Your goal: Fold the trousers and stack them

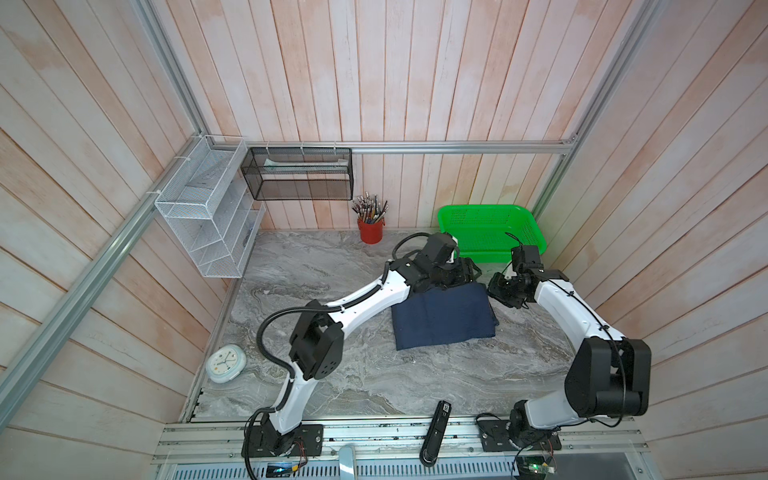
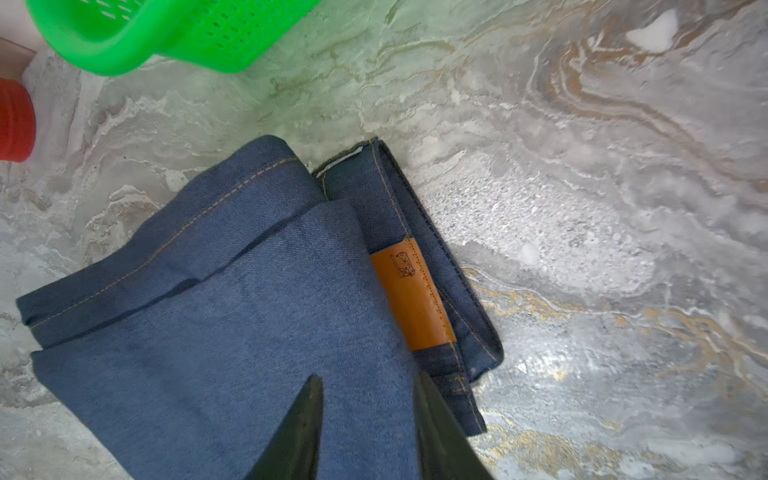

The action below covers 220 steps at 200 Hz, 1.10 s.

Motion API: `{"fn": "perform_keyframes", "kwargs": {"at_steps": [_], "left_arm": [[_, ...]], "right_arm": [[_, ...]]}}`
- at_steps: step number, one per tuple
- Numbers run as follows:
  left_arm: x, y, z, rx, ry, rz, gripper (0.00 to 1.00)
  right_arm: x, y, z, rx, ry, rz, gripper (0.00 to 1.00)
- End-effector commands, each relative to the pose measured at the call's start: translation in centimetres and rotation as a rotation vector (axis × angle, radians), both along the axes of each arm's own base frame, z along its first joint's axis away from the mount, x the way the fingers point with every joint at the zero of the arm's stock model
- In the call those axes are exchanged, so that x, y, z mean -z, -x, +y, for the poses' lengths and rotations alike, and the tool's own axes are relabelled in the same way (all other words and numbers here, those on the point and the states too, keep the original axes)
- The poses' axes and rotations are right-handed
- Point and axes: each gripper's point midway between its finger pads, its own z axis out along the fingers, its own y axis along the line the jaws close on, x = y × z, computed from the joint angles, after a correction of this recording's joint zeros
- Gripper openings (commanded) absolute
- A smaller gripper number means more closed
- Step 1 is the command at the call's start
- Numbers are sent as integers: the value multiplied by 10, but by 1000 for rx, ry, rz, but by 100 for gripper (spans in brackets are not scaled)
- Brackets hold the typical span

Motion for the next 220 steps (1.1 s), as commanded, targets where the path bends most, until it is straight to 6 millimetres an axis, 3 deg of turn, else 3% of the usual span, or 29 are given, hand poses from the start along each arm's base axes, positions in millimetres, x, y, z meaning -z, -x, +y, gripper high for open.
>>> {"fn": "perform_keyframes", "kwargs": {"at_steps": [1,5,9,12,42,71,101,141,177,220], "left_arm": [[24,-13,49,-87,-90,-28,71],[33,-12,58,-92,-111,-17,79],[39,-10,67,-99,-126,-8,96],[43,-9,74,-105,-137,-3,100],[91,8,132,-148,-216,70,100],[127,22,159,-144,-201,127,100],[147,26,168,-136,-178,153,100],[169,24,161,-88,-103,188,100],[180,20,148,-19,-39,200,100],[201,15,151,6,-22,228,96]], "right_arm": [[25,4,7,-41,-33,54,38],[29,4,9,-47,-34,59,38],[31,3,9,-53,-34,61,38],[34,3,10,-58,-35,65,38],[52,2,7,-64,-14,92,39],[61,-1,0,-46,16,98,36],[64,-4,-7,-20,34,99,29],[68,-3,-15,6,41,106,28],[70,-2,-12,-2,24,110,29],[71,-2,-9,-15,6,111,28]]}}
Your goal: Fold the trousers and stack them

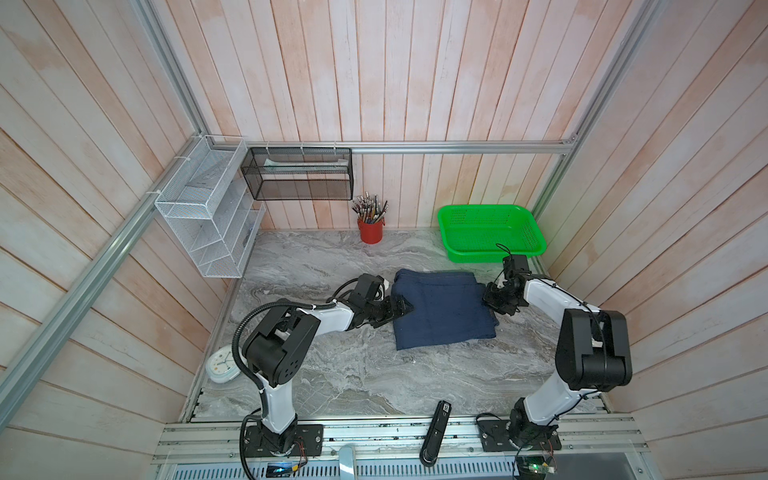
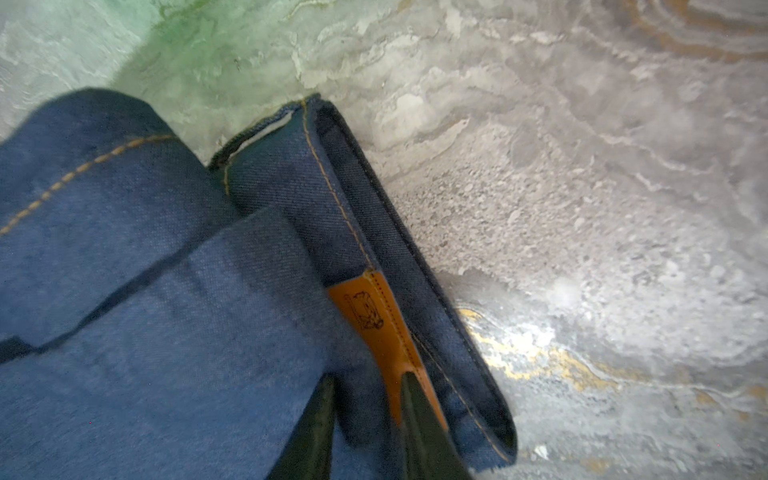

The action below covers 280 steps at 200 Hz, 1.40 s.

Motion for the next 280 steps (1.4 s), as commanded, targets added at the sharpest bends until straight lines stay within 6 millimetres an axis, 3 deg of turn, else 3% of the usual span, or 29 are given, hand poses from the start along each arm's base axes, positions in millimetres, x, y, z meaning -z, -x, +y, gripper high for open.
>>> {"fn": "perform_keyframes", "kwargs": {"at_steps": [1,36,85,116,120,122,140,171,239,265,280], "left_arm": [[4,-1,-2,39,47,-13,96],[-6,-6,-17,99,125,-40,88],[-5,-14,-27,123,180,-32,72],[-12,-17,-22,105,209,-35,22],[-13,-17,-20,97,204,-36,4],[-13,-17,-18,92,198,-33,0],[-16,-16,1,53,158,-38,0],[-16,-6,57,-27,32,-25,0],[-14,15,189,-237,-242,34,0],[-2,15,208,-259,-276,84,30],[5,13,207,-256,-274,106,39]], "right_arm": [[11,5,0,-1,-9,30,28],[18,6,2,-8,-23,43,27],[19,5,5,-16,-34,41,23],[20,5,11,-25,-69,36,17],[19,5,12,-28,-76,34,16],[19,5,13,-29,-81,32,15],[17,6,22,-45,-109,21,9],[17,10,56,-125,-149,14,6],[9,12,177,-393,-276,-30,4],[15,9,197,-428,-283,-22,16],[15,5,203,-437,-284,-28,28]]}}
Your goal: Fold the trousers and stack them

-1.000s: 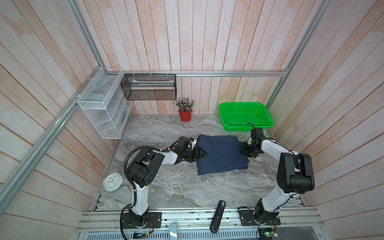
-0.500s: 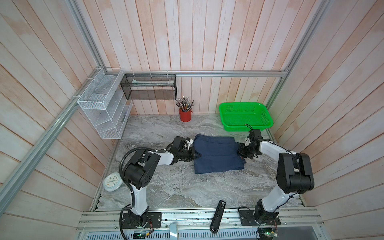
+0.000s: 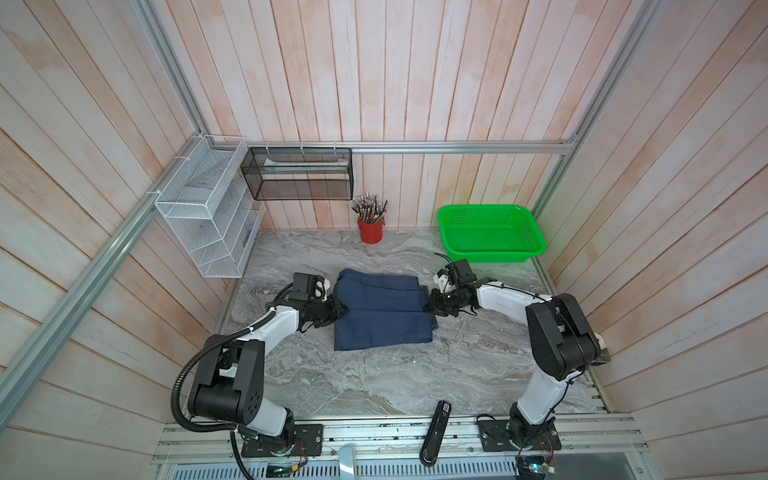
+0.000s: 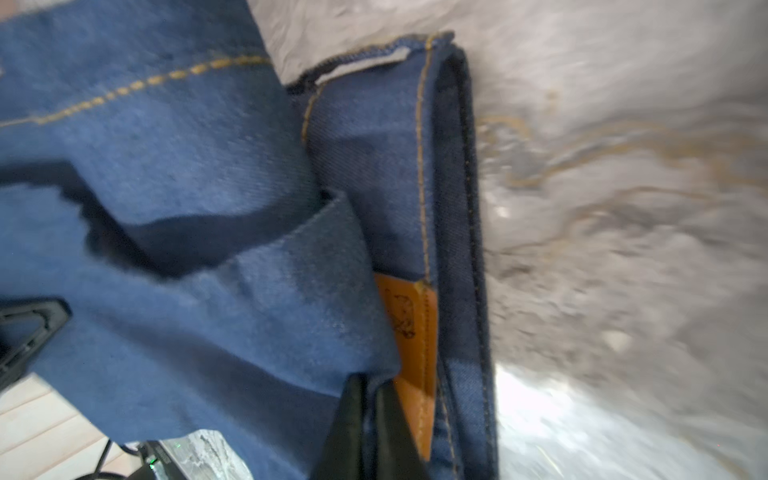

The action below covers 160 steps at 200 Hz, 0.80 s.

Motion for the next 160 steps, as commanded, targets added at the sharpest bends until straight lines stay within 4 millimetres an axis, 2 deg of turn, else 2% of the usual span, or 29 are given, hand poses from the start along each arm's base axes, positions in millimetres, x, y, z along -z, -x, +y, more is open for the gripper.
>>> {"fn": "perform_keyframes", "kwargs": {"at_steps": [1,9,34,67,99,140,149,160], "left_arm": [[19,7,11,2,-67,64,40],[20,4,11,-2,-61,62,45],[16,-1,11,-14,-50,55,54],[8,-4,21,-39,-57,43,60],[2,-3,30,-58,-48,35,61],[-2,-2,33,-58,-50,29,61],[-2,-2,33,-58,-47,29,61],[-2,-3,34,-59,-47,28,61]], "right_arm": [[3,-14,-1,20,24,-18,29],[1,-17,1,16,21,-29,32],[-12,-29,7,-5,5,-85,35],[-19,-41,13,-37,-3,-136,36],[-8,-51,15,-43,15,-134,37],[-6,-63,24,-80,6,-145,37],[-8,-64,28,-100,-6,-147,36],[-15,-64,32,-116,-20,-158,28]]}}
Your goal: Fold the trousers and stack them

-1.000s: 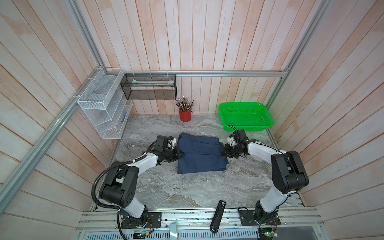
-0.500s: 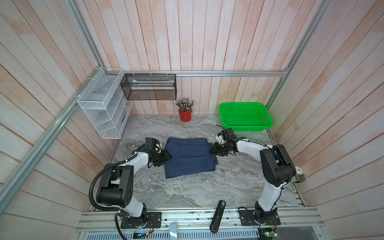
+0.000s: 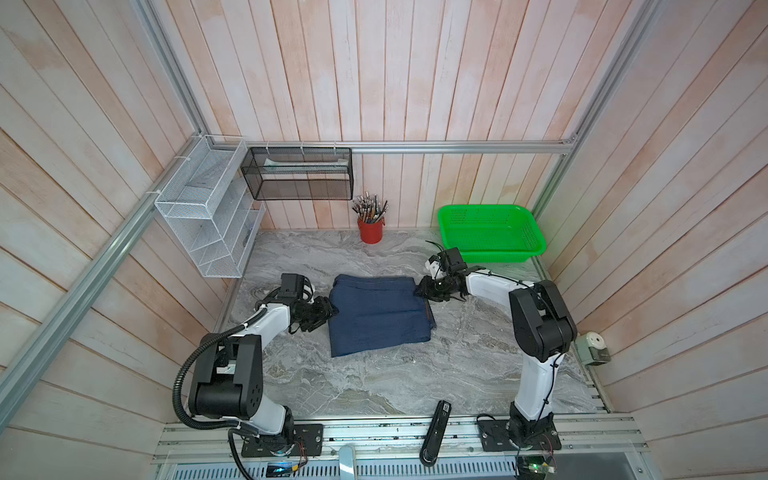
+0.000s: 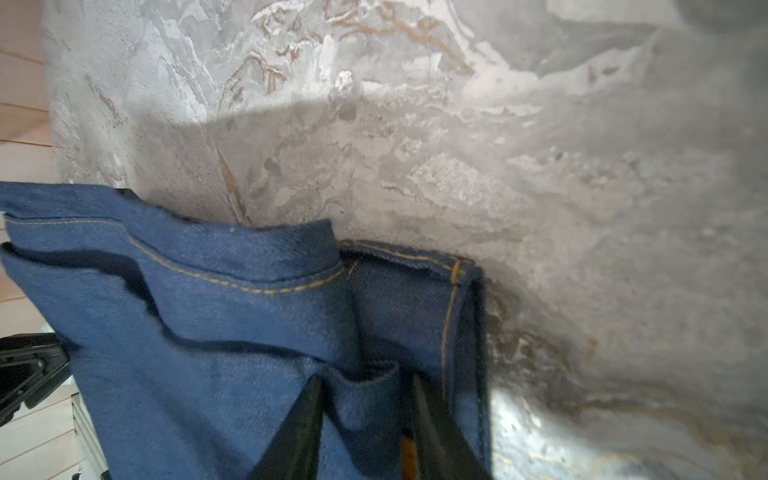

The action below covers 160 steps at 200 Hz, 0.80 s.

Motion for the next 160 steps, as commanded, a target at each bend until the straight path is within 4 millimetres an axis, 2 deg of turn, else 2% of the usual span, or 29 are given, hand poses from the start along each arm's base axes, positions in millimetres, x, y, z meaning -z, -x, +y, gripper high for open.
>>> {"fn": "perform_keyframes", "kwargs": {"at_steps": [1,22,30,40,57,82,92,101,118,126,160], "left_arm": [[-14,-6,3,9,-5,-41,61],[-16,-6,4,8,-7,-46,61],[-18,-6,5,7,-6,-48,61],[-20,-6,5,9,-10,-51,61],[-23,-7,6,9,-16,-54,61],[-32,-9,7,10,-21,-70,61],[-38,-9,7,7,-21,-81,61],[-42,-10,7,3,-23,-93,61],[-53,-9,5,-1,-20,-119,61],[-59,-9,2,1,-19,-135,61],[-81,-11,-32,44,10,-217,60]], "right_arm": [[-12,-4,10,-58,-19,-31,27],[-39,-4,15,-74,-19,-95,8],[-49,-5,14,-71,-3,-118,4],[-58,-6,12,-63,12,-133,2],[-62,-10,7,-47,49,-138,2],[-49,-19,-5,-18,111,-129,3],[-43,-22,-9,-3,122,-120,4],[-40,-27,-13,15,140,-124,9],[-42,-31,-15,22,156,-134,28],[-48,-33,-15,29,160,-147,33],[-80,-33,-22,79,170,-211,36]]}}
